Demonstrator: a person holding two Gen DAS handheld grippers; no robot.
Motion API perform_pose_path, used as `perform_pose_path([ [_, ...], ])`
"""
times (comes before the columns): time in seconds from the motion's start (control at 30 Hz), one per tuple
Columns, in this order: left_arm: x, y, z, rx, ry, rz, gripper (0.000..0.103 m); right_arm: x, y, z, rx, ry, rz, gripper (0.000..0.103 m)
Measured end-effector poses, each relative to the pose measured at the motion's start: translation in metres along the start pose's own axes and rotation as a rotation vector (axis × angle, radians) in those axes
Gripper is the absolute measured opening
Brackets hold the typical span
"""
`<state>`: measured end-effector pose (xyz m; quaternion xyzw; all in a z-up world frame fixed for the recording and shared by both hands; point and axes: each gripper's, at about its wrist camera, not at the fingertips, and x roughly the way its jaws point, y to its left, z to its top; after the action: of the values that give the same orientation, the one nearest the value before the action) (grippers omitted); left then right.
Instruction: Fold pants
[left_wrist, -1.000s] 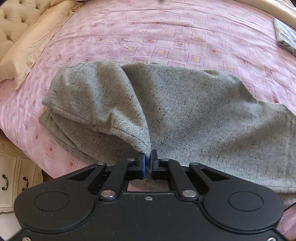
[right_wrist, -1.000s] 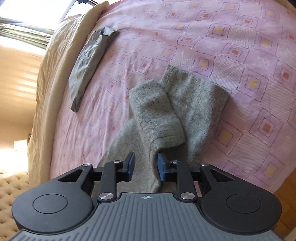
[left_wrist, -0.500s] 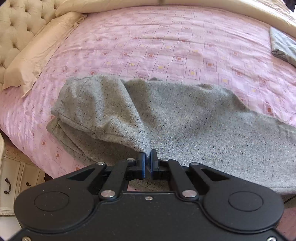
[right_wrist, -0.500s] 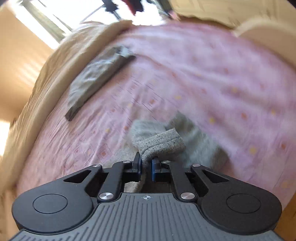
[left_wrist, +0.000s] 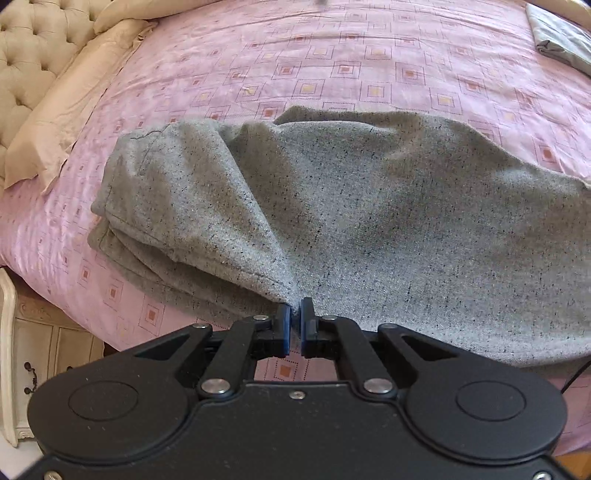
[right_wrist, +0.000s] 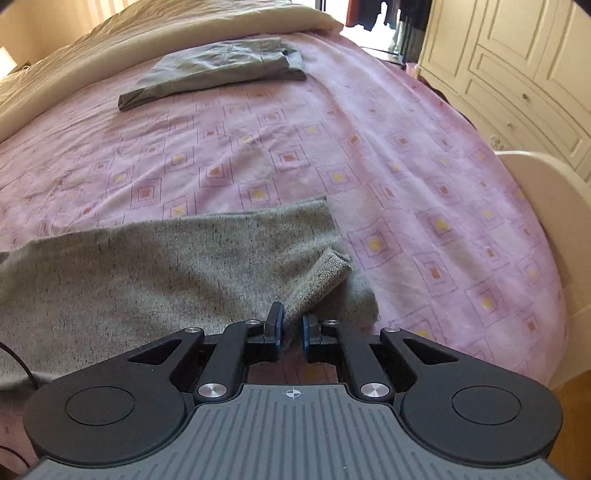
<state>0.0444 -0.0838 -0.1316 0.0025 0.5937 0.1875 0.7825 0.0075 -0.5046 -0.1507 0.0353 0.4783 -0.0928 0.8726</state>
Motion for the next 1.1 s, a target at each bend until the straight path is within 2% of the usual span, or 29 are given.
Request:
perform_pose_path([
  [0.1,-0.008,0.007,-0.001,-0.037,-0.021,-0.017,0.007,-0.014,0.004,0.013,-0.052,-0.119,0.011,0.010],
  [0.13,-0.006,0.007,-0.005,-0.034,-0.013,-0.018,0.007,-0.013,0.002,0.013,-0.057,-0.126,0.006,0.010],
  [0.23,0.011,-0.001,-0.012,-0.004,0.037,-0.027,0.010,0.018,-0.012,0.005,-0.010,0.015,-0.027,0.010],
  [0.3,0.017,-0.008,-0.013,0.021,0.047,-0.012,0.010,0.029,-0.012,-0.002,-0.028,0.058,-0.047,0.010],
  [0.47,0.016,-0.009,-0.011,0.027,0.044,-0.008,0.010,0.011,-0.012,0.005,0.001,-0.004,-0.024,0.010],
  [0.5,0.019,-0.009,-0.011,0.024,0.056,-0.009,0.010,0.013,-0.015,0.006,0.020,0.007,-0.027,0.012],
  [0.57,0.024,-0.010,-0.014,0.031,0.071,-0.004,0.010,0.023,-0.023,0.004,0.049,0.083,-0.043,0.026],
  [0.6,0.025,-0.011,-0.014,0.035,0.070,-0.001,0.010,0.024,-0.028,0.002,0.074,0.101,-0.039,0.028],
  [0.7,0.026,-0.014,-0.013,0.043,0.065,0.011,0.010,0.006,-0.041,0.004,0.144,0.052,0.005,0.031],
  [0.87,0.031,-0.014,-0.012,0.017,0.090,0.020,0.010,-0.014,-0.047,0.027,0.074,-0.080,-0.023,0.033],
  [1.0,0.033,-0.016,-0.012,0.011,0.101,0.036,0.010,0.014,-0.045,0.050,-0.025,-0.037,0.057,0.033],
  [1.1,0.033,-0.018,-0.012,0.011,0.105,0.049,0.010,0.044,-0.040,0.062,-0.086,-0.005,0.073,0.033],
])
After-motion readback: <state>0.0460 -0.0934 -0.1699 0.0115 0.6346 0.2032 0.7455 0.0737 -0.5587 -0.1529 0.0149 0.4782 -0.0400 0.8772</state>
